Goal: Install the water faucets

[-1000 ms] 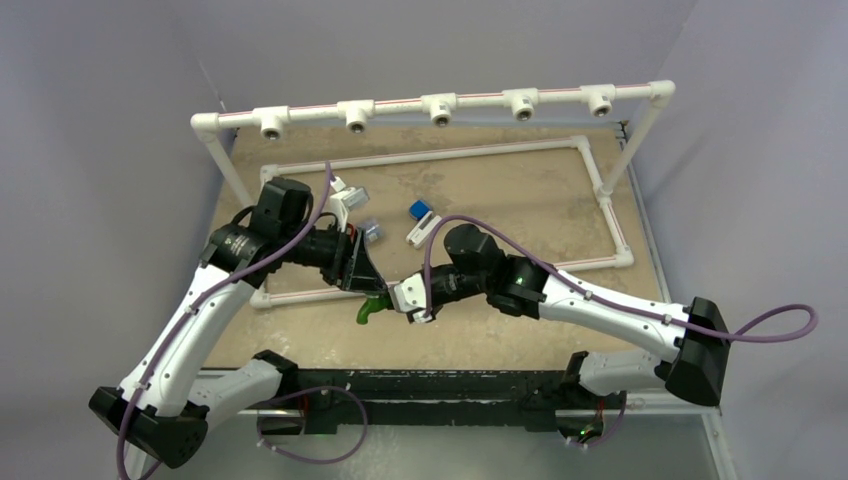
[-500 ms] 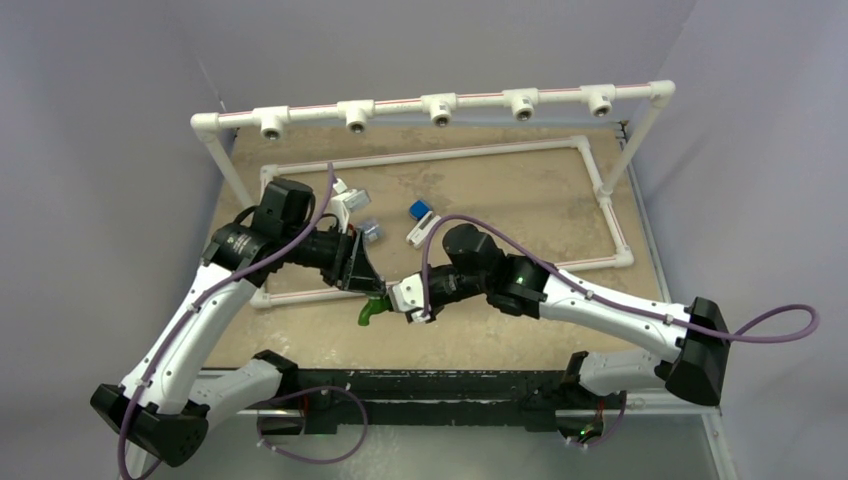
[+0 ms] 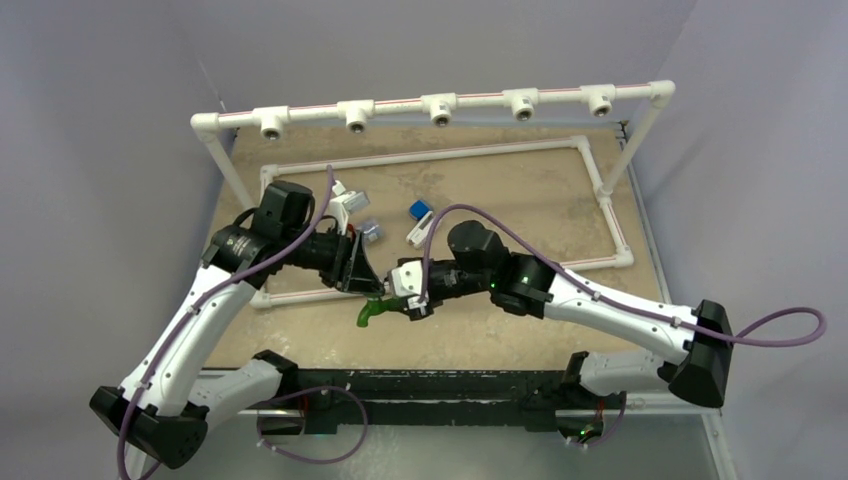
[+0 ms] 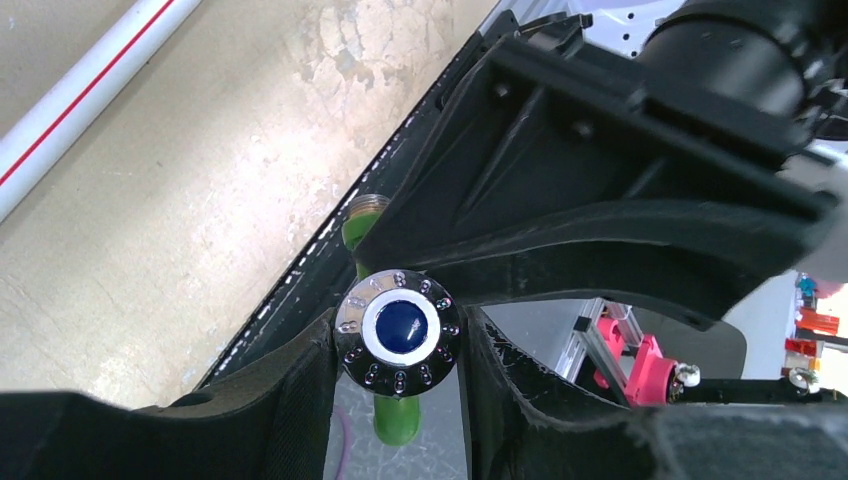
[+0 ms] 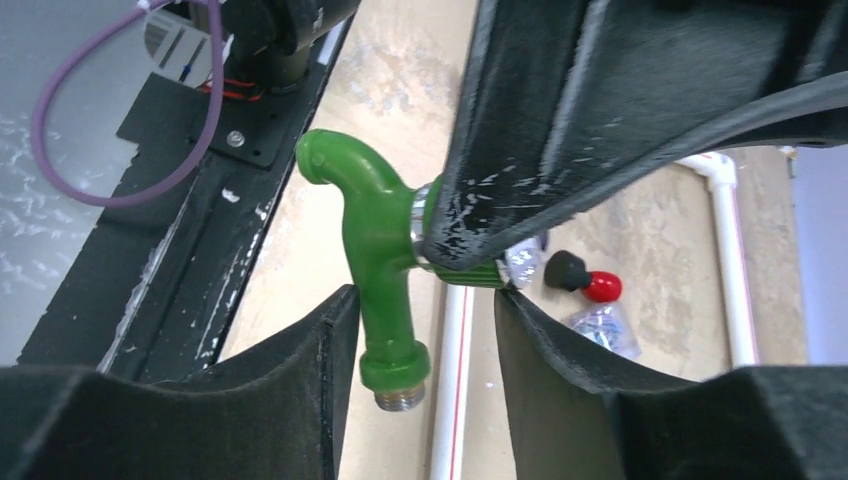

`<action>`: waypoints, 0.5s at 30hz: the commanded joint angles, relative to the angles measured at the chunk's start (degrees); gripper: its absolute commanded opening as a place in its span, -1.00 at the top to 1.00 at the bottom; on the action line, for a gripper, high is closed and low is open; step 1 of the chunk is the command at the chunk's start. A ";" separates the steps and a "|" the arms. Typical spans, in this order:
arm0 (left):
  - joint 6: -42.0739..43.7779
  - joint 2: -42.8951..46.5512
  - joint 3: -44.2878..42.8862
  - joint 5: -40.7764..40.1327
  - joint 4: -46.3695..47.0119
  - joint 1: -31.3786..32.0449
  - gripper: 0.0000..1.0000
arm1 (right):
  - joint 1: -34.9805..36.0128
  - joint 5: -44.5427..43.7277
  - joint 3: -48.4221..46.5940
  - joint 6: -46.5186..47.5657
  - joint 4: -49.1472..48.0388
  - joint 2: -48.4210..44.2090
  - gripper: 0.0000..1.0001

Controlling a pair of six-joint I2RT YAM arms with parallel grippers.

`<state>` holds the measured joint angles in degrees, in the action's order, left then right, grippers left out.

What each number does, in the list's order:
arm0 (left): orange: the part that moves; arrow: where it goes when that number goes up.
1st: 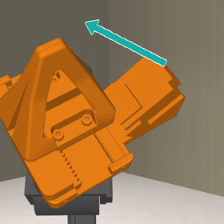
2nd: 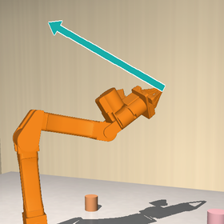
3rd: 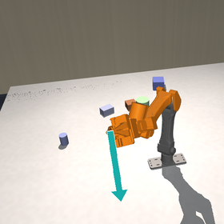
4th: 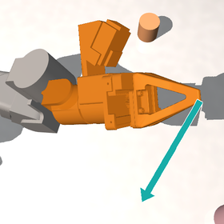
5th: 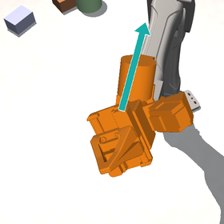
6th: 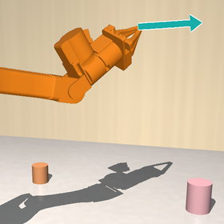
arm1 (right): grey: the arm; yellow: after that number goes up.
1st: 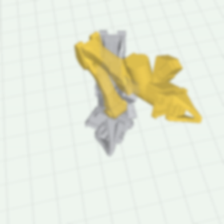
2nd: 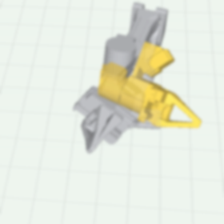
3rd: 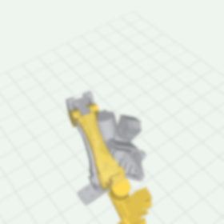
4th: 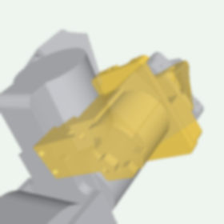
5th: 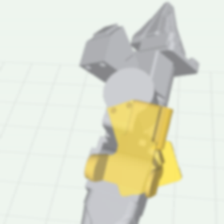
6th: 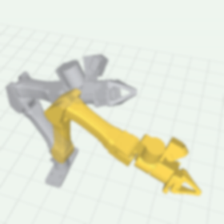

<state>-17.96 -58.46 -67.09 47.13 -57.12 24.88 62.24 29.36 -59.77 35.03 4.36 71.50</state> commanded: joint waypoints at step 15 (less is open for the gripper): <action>-15.11 9.77 0.31 -18.14 4.77 0.25 1.00 | 0.16 -19.88 12.64 -26.80 -18.33 -17.98 -0.19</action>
<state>-26.15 -51.13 -66.81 36.40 -55.75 24.88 62.24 17.10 -48.14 19.25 -5.91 55.90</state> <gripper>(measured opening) 0.412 0.600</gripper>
